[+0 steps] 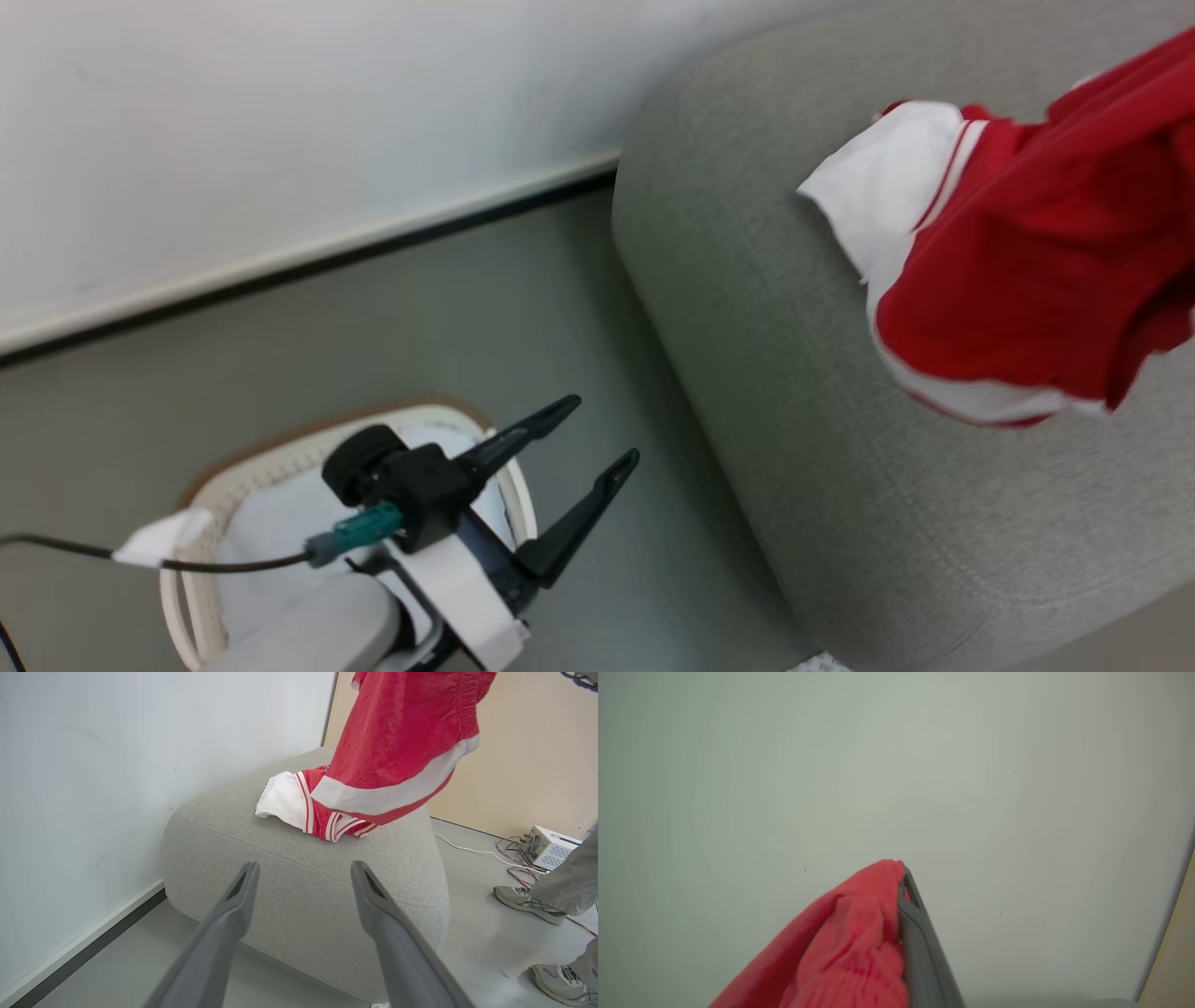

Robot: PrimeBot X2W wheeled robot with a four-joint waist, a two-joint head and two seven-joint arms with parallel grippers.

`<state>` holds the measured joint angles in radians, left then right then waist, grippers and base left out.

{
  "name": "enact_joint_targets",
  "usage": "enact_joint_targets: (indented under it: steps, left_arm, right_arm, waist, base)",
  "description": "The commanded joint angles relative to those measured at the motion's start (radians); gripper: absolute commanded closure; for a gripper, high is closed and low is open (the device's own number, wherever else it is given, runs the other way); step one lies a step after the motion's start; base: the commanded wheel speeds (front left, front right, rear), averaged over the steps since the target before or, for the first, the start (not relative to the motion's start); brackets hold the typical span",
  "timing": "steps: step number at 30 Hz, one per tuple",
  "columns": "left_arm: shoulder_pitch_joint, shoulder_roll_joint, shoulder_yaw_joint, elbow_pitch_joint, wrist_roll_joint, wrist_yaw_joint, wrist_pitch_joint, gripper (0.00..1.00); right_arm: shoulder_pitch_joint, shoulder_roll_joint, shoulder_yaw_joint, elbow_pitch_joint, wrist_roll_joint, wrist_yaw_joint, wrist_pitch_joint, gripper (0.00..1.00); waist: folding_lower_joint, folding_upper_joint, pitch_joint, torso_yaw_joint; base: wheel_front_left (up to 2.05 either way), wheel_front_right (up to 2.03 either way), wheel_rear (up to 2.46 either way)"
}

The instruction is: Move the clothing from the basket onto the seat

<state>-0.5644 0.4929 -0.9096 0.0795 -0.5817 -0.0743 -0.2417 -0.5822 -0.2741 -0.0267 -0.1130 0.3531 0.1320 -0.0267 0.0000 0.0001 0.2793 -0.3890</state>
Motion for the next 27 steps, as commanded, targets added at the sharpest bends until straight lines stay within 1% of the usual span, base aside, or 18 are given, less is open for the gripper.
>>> enact_joint_targets:
  steps: [1,5,8,12,16,18,21,24,27]
  left_arm:
    - [-0.015,0.018,0.006,-0.014,0.009,-0.006,0.002,0.0]
    - [-0.026,0.08,0.02,-0.062,0.015,-0.011,0.01,0.0]
    - [-0.027,0.122,0.027,-0.089,0.019,-0.014,0.015,0.0]
    - [-0.043,0.156,0.032,-0.12,0.027,-0.021,0.016,0.0]
    - [-0.056,0.178,0.036,-0.142,0.033,-0.026,0.015,0.0]
    - [-0.064,0.19,0.041,-0.149,0.035,-0.027,0.016,0.0]
    - [-0.069,0.211,0.046,-0.16,0.039,-0.028,0.018,0.0]
    - [-0.076,0.227,0.046,-0.169,0.045,-0.03,0.016,0.0]
    - [-0.083,0.235,0.048,-0.173,0.047,-0.031,0.014,0.0]
  right_arm:
    - [-0.026,-0.019,-0.014,-0.012,-0.017,-0.003,0.016,1.0]
    - [-0.105,-0.065,-0.1,-0.071,-0.034,-0.003,0.093,1.0]
    - [-0.176,-0.078,-0.194,-0.107,-0.008,-0.003,0.145,1.0]
    - [-0.26,-0.116,-0.332,-0.097,0.009,-0.003,0.208,1.0]
    - [-0.308,-0.141,-0.433,-0.067,-0.013,-0.003,0.259,1.0]
    - [-0.325,-0.146,-0.462,-0.05,-0.033,-0.003,0.282,1.0]
    - [-0.333,-0.142,-0.475,-0.021,-0.072,-0.003,0.311,1.0]
    - [-0.327,-0.119,-0.479,0.005,-0.119,-0.003,0.33,1.0]
    - [-0.31,-0.082,-0.5,0.034,-0.167,-0.003,0.351,1.0]
  waist:
    - [0.0,-0.0001,0.083,0.047]
    - [0.0,-0.0001,0.178,0.079]
    - [0.0,-0.0001,0.238,0.091]
    - [0.0,-0.0001,0.303,0.111]
    - [0.0,-0.0001,0.357,0.131]
    - [0.0,-0.0001,0.383,0.137]
    - [0.0,-0.0001,0.422,0.142]
    - [0.0,-0.0001,0.455,0.146]
    - [0.0,-0.0001,0.478,0.152]
  base:
    - [0.0,0.0,0.0]
    - [0.0,0.0,0.0]
    - [0.0,0.0,0.0]
    - [0.0,0.0,0.0]
    - [0.0,0.0,0.0]
    - [0.0,0.0,0.0]
    - [0.0,0.0,0.0]
    - [0.0,0.0,0.0]
    - [0.0,0.0,0.0]
